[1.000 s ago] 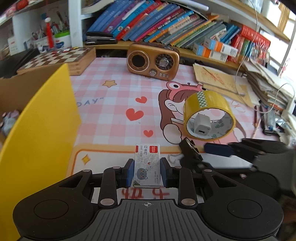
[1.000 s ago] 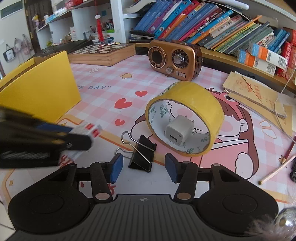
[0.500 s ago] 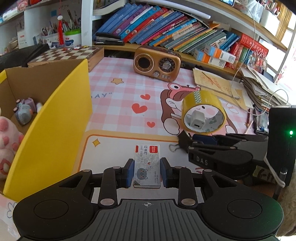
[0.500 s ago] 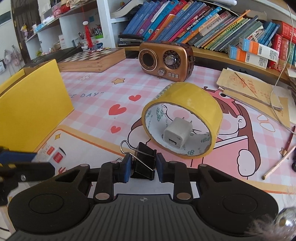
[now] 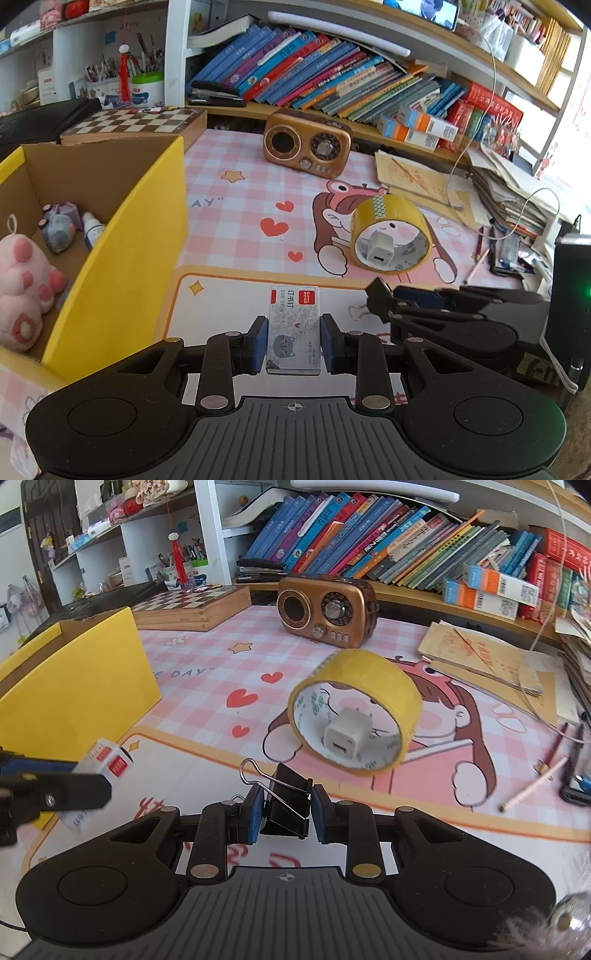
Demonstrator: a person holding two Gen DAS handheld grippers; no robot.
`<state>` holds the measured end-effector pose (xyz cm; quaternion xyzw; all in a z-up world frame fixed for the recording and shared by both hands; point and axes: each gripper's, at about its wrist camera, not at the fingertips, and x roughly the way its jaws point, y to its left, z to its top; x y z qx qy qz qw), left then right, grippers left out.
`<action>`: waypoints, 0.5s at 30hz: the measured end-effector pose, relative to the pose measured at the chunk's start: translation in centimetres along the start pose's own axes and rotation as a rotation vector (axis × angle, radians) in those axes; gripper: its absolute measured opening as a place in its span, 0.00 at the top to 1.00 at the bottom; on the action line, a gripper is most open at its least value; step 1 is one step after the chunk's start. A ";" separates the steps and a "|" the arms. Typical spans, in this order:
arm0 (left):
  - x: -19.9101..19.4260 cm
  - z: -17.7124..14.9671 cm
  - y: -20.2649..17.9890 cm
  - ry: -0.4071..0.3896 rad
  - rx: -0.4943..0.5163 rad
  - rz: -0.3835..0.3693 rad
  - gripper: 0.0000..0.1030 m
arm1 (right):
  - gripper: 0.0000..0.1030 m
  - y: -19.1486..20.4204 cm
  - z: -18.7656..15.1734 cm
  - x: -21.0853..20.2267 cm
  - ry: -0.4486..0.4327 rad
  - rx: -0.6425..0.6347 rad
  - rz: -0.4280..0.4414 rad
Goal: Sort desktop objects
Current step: 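Lift the card box with the left tool while the right tool lifts the binder clip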
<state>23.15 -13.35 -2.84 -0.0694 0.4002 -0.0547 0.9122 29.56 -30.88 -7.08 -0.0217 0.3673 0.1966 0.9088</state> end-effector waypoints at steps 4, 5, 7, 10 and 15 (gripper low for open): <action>-1.2 -0.6 0.2 -0.013 -0.007 -0.018 0.72 | 0.75 0.1 -0.8 -1.4 0.003 0.021 -0.010; -1.5 -0.7 0.2 -0.016 -0.007 -0.023 0.72 | 0.75 0.2 -1.0 -1.7 0.003 0.025 -0.013; -2.0 -1.1 0.3 -0.020 -0.010 -0.031 0.72 | 0.75 0.5 -1.4 -2.3 0.002 0.027 -0.019; -2.7 -1.5 0.4 -0.025 -0.010 -0.044 0.72 | 0.75 1.0 -1.9 -3.2 0.003 0.029 -0.029; -3.8 -2.2 0.7 -0.037 -0.001 -0.068 0.72 | 0.75 1.8 -2.7 -4.9 -0.002 0.044 -0.044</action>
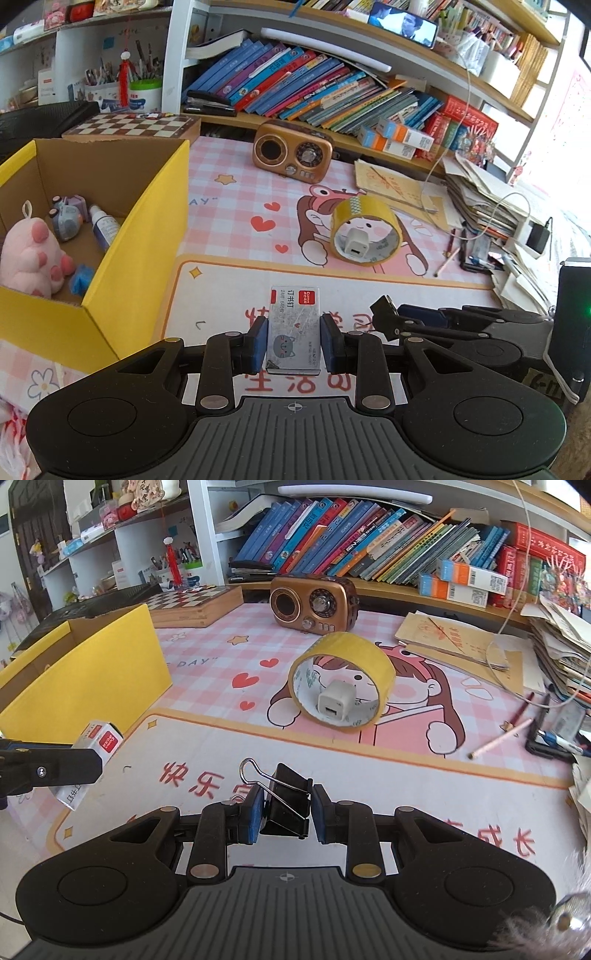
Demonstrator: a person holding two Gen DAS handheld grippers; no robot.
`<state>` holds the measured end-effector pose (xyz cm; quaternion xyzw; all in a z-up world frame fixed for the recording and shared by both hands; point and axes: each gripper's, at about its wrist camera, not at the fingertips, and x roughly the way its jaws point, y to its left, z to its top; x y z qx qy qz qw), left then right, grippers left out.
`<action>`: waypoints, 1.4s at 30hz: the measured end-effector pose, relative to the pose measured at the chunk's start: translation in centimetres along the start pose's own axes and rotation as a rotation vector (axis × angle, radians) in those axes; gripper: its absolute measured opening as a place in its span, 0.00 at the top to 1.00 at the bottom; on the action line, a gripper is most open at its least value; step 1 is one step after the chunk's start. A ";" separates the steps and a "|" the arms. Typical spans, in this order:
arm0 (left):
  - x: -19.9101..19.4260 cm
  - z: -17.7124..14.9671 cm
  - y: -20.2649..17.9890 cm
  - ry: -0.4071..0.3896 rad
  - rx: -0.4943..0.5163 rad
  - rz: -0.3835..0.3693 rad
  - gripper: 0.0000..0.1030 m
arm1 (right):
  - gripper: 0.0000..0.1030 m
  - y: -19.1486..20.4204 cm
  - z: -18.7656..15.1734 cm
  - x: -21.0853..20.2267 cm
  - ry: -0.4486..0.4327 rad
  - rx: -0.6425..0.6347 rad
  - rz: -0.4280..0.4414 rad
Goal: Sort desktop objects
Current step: 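Lift the card box with the left tool while the right tool lifts the binder clip, then carry the card box and binder clip over the yellow box with both tools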
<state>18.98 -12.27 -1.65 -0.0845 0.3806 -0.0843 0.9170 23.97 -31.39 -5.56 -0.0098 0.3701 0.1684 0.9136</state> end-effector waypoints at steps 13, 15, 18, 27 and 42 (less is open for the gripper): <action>-3.5 -2.4 2.1 -0.028 -0.007 -0.045 0.72 | 0.75 3.5 -1.5 -5.3 -0.028 0.032 -0.014; -4.2 -2.8 2.6 -0.031 -0.012 -0.050 0.72 | 0.75 4.3 -1.9 -5.9 -0.029 0.032 -0.017; -5.1 -3.5 3.4 -0.032 -0.016 -0.058 0.72 | 0.75 5.6 -2.6 -6.8 -0.026 0.032 -0.023; -8.4 -5.9 6.0 -0.031 -0.021 -0.063 0.72 | 0.75 10.0 -4.8 -8.9 -0.019 0.021 -0.032; -14.5 -9.7 10.7 -0.062 -0.041 -0.030 0.72 | 0.75 17.4 -8.2 -11.7 -0.028 -0.001 0.005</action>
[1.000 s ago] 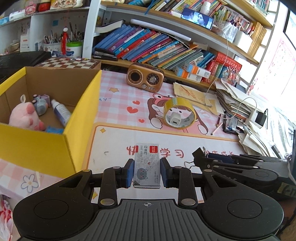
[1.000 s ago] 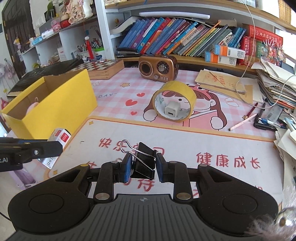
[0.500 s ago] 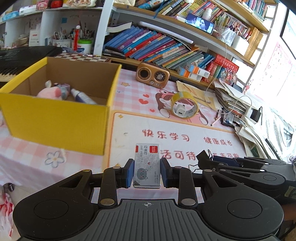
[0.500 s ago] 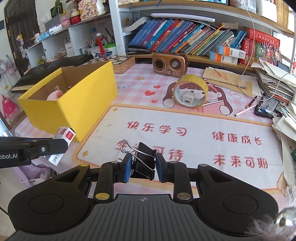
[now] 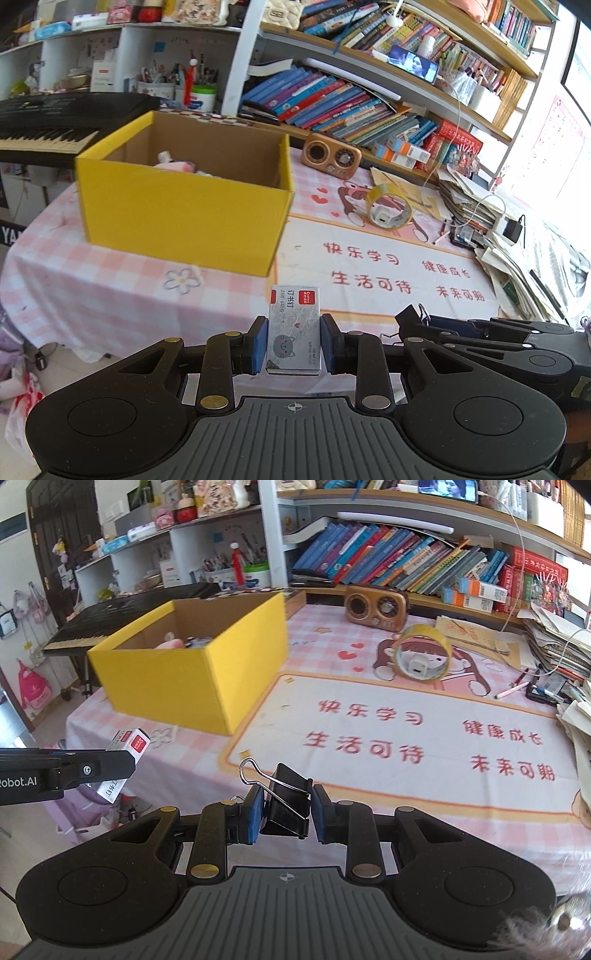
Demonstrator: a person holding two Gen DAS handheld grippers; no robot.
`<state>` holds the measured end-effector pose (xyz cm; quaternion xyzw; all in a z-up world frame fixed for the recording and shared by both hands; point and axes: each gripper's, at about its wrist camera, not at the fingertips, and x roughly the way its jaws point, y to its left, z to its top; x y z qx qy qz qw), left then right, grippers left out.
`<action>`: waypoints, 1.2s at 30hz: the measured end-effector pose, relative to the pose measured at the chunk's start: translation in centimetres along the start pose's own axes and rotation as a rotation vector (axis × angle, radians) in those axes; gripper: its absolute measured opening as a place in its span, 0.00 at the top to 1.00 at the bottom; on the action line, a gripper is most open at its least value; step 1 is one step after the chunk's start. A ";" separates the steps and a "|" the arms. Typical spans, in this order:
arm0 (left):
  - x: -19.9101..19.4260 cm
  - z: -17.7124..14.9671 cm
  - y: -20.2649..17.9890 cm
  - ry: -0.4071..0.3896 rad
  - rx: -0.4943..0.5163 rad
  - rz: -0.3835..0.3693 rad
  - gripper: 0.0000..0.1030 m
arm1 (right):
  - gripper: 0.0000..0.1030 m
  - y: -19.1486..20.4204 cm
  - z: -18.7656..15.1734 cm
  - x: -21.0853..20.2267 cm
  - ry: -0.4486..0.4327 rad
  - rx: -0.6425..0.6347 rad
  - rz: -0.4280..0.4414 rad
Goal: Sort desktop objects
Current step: 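Carry the card box and binder clip over the yellow box with both tools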
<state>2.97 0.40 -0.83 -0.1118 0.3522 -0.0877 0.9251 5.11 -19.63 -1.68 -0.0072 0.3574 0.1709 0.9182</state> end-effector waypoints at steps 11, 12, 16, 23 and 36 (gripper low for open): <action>-3.3 -1.5 3.1 -0.021 -0.025 0.041 0.72 | 0.75 4.5 -1.0 -0.3 -0.003 -0.035 0.047; -3.5 -1.5 3.3 -0.024 -0.028 0.043 0.72 | 0.75 4.8 -1.0 -0.3 -0.003 -0.039 0.050; -4.1 -1.7 4.2 -0.035 -0.040 0.049 0.72 | 0.75 5.9 -1.0 -0.1 -0.005 -0.054 0.058; -4.7 -1.7 5.3 -0.051 -0.056 0.053 0.72 | 0.75 7.5 -0.4 0.3 -0.010 -0.082 0.071; -5.6 -0.4 8.1 -0.103 -0.107 0.087 0.72 | 0.75 10.4 2.2 1.5 -0.032 -0.158 0.109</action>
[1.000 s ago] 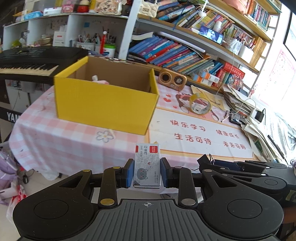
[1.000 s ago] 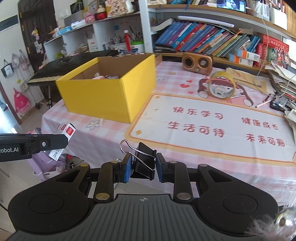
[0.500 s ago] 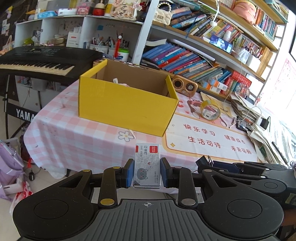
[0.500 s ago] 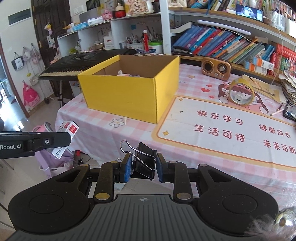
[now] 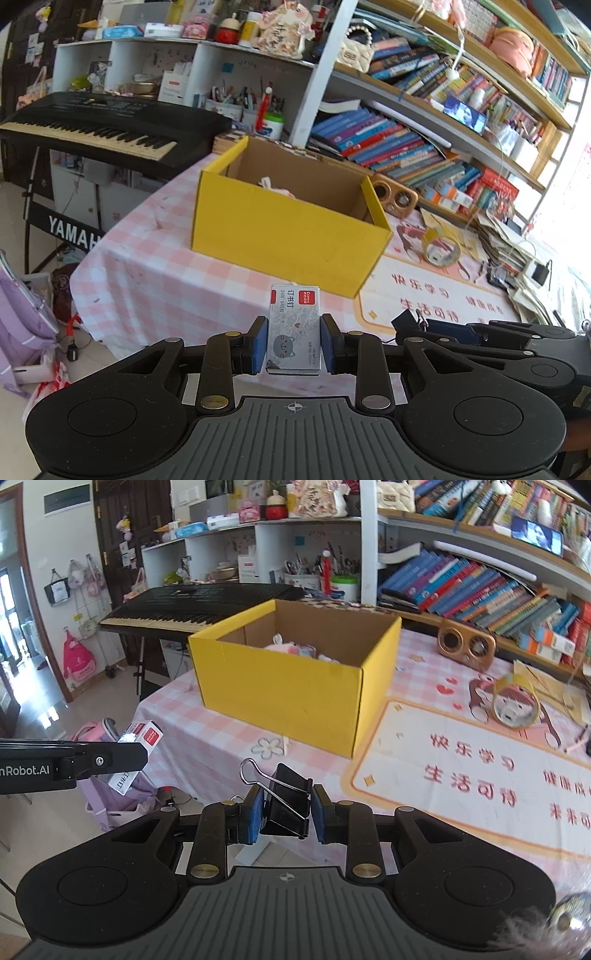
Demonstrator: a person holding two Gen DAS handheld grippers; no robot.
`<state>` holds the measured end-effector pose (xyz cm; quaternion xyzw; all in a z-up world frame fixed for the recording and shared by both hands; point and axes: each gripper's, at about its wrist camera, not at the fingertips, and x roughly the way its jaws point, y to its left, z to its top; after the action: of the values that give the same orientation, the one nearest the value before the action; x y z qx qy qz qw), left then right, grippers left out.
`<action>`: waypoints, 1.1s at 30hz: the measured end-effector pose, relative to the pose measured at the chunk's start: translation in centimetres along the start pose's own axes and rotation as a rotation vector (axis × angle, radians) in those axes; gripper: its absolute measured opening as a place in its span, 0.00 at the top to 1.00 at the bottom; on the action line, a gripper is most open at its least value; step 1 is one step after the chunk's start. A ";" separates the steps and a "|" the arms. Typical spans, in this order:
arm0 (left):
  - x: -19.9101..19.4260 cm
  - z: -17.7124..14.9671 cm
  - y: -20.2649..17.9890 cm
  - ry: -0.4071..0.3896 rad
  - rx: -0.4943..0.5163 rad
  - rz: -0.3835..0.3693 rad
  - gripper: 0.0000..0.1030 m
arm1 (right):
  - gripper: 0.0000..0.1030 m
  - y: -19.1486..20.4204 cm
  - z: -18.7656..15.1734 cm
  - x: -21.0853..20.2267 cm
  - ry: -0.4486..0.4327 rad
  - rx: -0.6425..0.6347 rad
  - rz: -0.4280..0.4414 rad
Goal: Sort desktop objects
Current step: 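Carry the card box and binder clip over the yellow box with both tools, then open the left tool to drop the card box while the right tool releases the clip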
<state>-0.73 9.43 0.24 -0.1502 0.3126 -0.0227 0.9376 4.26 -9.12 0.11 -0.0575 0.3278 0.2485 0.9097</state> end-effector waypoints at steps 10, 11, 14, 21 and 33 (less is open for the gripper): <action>1.8 3.4 0.2 -0.054 0.007 0.010 0.72 | 0.75 -1.7 4.7 2.2 -0.072 0.000 0.017; 2.1 3.9 0.2 -0.060 0.007 0.012 0.72 | 0.75 -2.0 5.2 2.5 -0.078 0.002 0.018; 3.1 5.5 0.1 -0.078 0.009 0.010 0.72 | 0.75 -2.9 7.1 3.5 -0.102 -0.001 0.022; 7.0 9.8 -0.9 -0.112 0.038 0.008 0.72 | 0.75 -5.5 11.9 6.1 -0.161 -0.033 0.014; 15.4 14.0 -3.5 -0.040 0.117 0.013 0.72 | 0.75 -9.3 19.1 12.4 -0.198 -0.106 0.019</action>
<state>20.13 7.69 2.99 -0.0936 0.2930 -0.0319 0.9510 27.82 -6.99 6.68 -0.0777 0.2234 0.2788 0.9308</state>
